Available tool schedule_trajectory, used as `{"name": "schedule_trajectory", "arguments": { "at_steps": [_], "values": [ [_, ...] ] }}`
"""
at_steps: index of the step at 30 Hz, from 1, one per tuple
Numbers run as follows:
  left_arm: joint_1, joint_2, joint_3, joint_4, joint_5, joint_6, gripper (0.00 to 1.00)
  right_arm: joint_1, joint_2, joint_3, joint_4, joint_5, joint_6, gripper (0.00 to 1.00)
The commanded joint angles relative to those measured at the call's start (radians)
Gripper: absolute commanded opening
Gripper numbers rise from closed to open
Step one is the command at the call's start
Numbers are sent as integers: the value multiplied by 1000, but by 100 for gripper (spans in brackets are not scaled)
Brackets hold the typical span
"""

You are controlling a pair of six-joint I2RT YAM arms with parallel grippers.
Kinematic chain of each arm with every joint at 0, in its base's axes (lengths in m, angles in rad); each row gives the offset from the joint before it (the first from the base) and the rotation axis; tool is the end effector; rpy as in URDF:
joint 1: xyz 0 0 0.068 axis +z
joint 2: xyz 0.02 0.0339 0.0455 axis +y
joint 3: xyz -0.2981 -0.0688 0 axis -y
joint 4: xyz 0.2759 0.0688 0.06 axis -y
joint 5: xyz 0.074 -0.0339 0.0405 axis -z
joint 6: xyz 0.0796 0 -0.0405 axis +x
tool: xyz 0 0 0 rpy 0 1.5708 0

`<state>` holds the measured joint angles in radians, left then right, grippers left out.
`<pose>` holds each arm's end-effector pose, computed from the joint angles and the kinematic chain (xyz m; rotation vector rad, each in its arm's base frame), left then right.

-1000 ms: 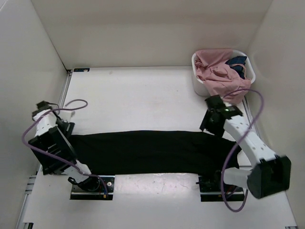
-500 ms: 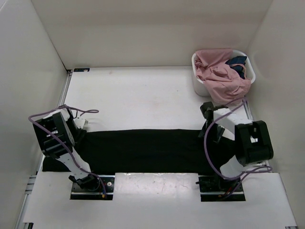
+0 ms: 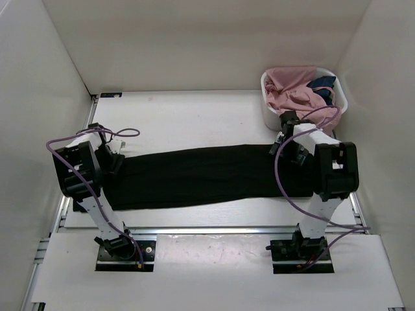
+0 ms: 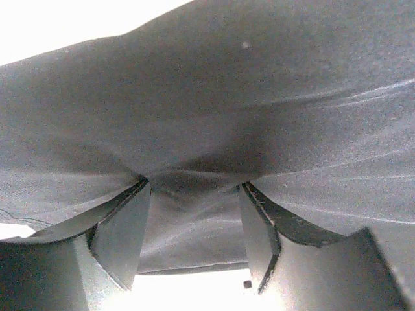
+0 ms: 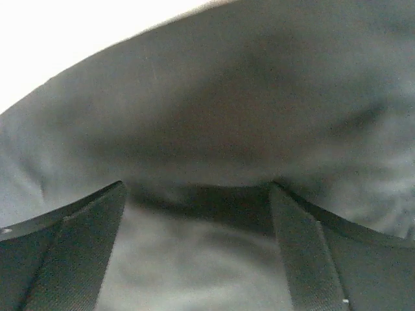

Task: Fold and stack the trousers
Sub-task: Fold the trousers

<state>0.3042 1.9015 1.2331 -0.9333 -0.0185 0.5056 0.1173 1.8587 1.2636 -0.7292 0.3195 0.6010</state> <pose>0.3485 0.1110 0.1180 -0.3127 -3.0901 -0.0075 0.4034 0.0224 0.1493 0.7210 2.6908 -0.2989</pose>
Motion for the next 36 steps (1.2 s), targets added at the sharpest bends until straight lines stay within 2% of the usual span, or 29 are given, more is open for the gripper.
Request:
{"name": "schedule_trajectory", "arguments": {
  "at_steps": [1, 5, 7, 9, 12, 13, 16, 20, 24, 25, 27, 28, 30, 31, 34, 36],
  "values": [
    [3, 25, 3, 82, 43, -22, 69, -27, -191, -47, -61, -50, -1, 96],
    [3, 4, -24, 82, 61, -22, 71, -91, -462, -130, -180, -33, 80, 98],
    [3, -7, -37, 82, 72, -22, 71, -128, -535, -214, -257, -23, 160, 98],
    [3, -7, -49, 82, 72, -22, 71, -151, -637, -298, -257, -46, 212, 98],
    [3, -7, -58, 73, 72, -22, 71, -223, -725, -467, -116, -146, 230, 98],
    [3, -7, -58, 73, 72, -22, 71, -272, -725, -498, -23, -177, 230, 98],
    [3, -16, -58, 64, 72, -22, 71, -336, -661, -566, 74, -180, 243, 98],
    [3, -50, -58, 64, 72, -22, 71, -370, -512, -586, 219, -180, 232, 98],
    [3, -59, -67, 54, 72, -22, 71, -404, -370, -586, 318, -246, 232, 96],
    [3, -59, -67, 45, 72, -32, 71, -404, -325, -575, 330, -263, 232, 68],
    [3, -59, -67, 45, 63, -32, 71, -413, -291, -566, 330, -264, 232, 36],
    [3, -59, -67, 34, 63, -32, 71, -413, -273, -566, 330, -264, 232, 27],
    [3, -59, -57, 34, 63, -32, 71, -445, -254, -578, 330, -264, 232, 16],
    [3, -59, -47, 25, 63, -32, 71, -446, -254, -578, 330, -264, 232, 0],
    [-16, -59, -17, -12, 113, -32, 73, -508, -285, -569, 271, -232, 241, 0],
    [-52, -70, -8, -21, 94, -53, 75, -565, -347, -553, 226, -169, 229, 0]
  ]
}}
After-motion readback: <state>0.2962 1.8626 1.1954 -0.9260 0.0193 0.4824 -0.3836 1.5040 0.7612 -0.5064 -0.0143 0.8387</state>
